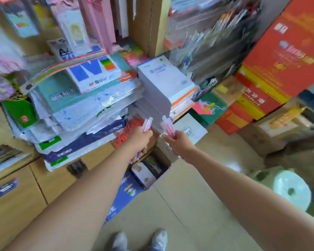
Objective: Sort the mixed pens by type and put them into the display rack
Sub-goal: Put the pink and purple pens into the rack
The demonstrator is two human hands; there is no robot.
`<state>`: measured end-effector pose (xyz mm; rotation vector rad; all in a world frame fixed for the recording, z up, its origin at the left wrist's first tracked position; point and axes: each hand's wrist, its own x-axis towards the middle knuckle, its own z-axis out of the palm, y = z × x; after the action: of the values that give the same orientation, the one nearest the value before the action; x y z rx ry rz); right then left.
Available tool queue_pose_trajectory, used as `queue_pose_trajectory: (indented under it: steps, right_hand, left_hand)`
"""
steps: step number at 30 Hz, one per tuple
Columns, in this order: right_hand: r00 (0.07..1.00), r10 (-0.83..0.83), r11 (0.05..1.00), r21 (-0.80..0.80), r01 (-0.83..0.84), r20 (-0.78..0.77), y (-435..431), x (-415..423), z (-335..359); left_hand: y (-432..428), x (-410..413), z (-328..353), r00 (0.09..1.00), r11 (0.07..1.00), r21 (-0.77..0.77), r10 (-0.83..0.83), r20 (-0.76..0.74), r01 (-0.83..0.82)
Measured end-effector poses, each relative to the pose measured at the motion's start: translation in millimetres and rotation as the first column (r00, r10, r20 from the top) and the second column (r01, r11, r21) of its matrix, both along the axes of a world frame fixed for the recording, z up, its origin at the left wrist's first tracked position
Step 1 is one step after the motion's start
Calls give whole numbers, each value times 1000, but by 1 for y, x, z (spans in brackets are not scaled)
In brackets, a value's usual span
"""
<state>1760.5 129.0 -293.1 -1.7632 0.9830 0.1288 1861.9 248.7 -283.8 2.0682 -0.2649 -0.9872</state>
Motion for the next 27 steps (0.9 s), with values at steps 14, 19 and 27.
queue_pose_trajectory:
  steps: [14, 19, 27]
  right_hand:
    - [972, -217, 968, 149, 202, 88, -239, 86, 17]
    - [956, -255, 962, 143, 235, 145, -317, 123, 8]
    - [979, -87, 996, 50, 79, 183, -445, 204, -35]
  left_hand:
    - [-237, 101, 10, 998, 999, -42, -11, 58, 14]
    - [-305, 131, 4, 997, 1000, -12, -11, 81, 12]
    - [-403, 162, -19, 981, 981, 85, 165, 105, -175]
